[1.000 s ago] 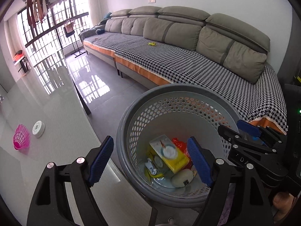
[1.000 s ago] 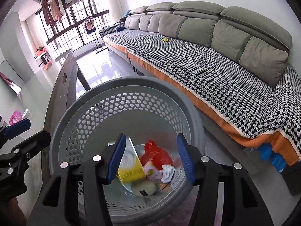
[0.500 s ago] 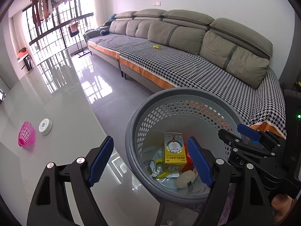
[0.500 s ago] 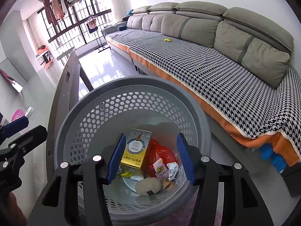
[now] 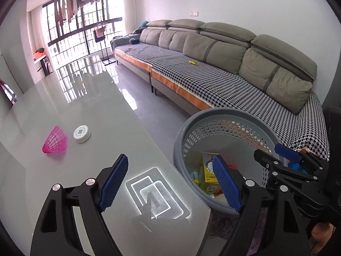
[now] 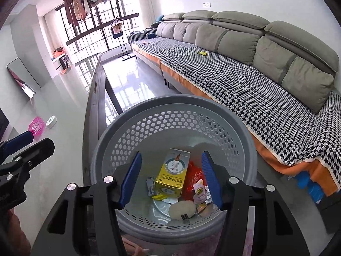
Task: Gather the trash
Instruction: 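Move both grippers back over the table toward the shuttlecock and white disc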
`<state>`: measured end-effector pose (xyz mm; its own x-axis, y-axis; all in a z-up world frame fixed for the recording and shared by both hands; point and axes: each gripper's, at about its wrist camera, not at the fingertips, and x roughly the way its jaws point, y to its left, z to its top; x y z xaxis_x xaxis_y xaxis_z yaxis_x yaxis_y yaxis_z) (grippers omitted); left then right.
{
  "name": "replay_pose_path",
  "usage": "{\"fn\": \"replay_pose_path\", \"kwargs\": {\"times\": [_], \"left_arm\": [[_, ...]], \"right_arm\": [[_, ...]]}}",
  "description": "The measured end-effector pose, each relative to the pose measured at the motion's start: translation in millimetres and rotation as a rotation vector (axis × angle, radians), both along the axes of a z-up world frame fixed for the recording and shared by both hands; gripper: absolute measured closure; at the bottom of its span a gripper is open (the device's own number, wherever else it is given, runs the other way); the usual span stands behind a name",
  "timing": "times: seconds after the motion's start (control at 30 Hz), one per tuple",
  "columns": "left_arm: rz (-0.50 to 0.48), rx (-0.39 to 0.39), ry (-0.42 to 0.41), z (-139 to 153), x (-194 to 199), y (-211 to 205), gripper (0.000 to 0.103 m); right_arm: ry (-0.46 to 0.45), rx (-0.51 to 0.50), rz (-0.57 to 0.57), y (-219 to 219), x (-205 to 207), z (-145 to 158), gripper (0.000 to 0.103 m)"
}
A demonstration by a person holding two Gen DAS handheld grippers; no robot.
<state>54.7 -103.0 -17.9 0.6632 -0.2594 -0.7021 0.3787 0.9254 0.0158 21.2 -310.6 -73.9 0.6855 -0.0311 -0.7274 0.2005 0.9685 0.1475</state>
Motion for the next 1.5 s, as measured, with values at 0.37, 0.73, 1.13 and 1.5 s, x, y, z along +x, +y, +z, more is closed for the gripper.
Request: {"fn": "replay_pose_path", "kwargs": {"times": [0.37,0.73,1.13,1.5], "left_arm": [[0.143,-0.006,-0.020,7.3,5.9,76.5,0.023],[0.307,-0.037,-0.032,6.2,14.9,166.0,0.023],[0.428,-0.045,-0.012,-4.2,16.7,242.9,0.023],[0.536,-0.034,-0.004,-11.0,14.3,294.2,0.023]], "right_arm": [[-0.003,-0.001,0.111,61.3,14.9,10.0,0.046],[0.005,0.009,0.226,127.3,47.3,19.8,0.046],[0.027,-0.050,0.298,194.0,69.5,22.5,0.046],[0.053,-0.080,0.352,235.8,91.4,20.4,0.046]]}}
